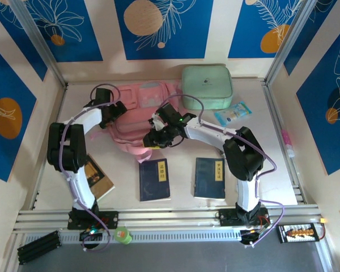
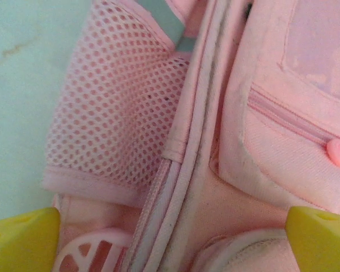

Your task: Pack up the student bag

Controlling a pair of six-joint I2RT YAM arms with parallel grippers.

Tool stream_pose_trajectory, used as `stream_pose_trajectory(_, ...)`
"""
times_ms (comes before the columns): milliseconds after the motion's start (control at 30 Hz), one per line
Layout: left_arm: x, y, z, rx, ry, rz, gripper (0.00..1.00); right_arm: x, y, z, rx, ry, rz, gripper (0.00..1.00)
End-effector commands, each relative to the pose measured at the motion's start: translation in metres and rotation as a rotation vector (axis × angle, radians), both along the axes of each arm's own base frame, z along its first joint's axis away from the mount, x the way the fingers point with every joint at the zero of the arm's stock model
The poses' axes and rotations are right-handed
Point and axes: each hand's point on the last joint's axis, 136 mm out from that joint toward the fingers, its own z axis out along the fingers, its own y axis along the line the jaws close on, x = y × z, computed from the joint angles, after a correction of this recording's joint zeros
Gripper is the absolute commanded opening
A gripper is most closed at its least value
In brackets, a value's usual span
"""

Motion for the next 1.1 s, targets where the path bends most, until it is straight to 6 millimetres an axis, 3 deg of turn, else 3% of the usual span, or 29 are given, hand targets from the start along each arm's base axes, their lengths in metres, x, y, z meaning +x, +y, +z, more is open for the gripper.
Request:
stream_pose_trajectory(0,-0.004,0.01,0.034,0.077,-0.032,-0.042,1.0,0.009,-0.005,0.048,0.122,-0.098,-0.006,0.55)
stream_pose_trajectory(100,-0.015,0.01,0.055,0.117,-0.053,-0.102,1.0,0.023,-0.034,0.056,0.106,-0.177,-0.09,0.65)
stream_pose_trajectory(200,-0.025,-0.009,0.071,0.12,-0.09,-0.23,1.0,0.039,-0.067,0.057,0.069,-0.233,-0.181,0.71)
stream_pose_trajectory(433,-0.062,-0.108,0.091,0.293,-0.167,-0.738,1.0,0.073,-0.133,0.04,-0.042,-0.288,-0.379,0.93)
stream_pose_trajectory(500,-0.073,-0.134,0.086,0.387,-0.168,-0.88,1.0,0.077,-0.145,0.037,-0.056,-0.297,-0.421,0.99)
stream_pose_trajectory(667,-0.091,-0.181,0.07,0.565,-0.166,-1.115,1.0,0.084,-0.175,0.024,-0.122,-0.278,-0.534,0.99)
stream_pose_trajectory(767,-0.093,-0.195,0.055,0.607,-0.103,-1.18,0.97,0.085,-0.193,0.015,-0.134,-0.232,-0.605,0.99)
stream_pose_trajectory(967,-0.082,-0.206,0.031,0.661,0.025,-1.202,0.69,0.089,-0.226,0.006,-0.139,-0.176,-0.71,0.98)
stream_pose_trajectory(1067,-0.078,-0.212,0.021,0.658,0.053,-1.199,0.65,0.091,-0.237,0.006,-0.143,-0.174,-0.737,0.97)
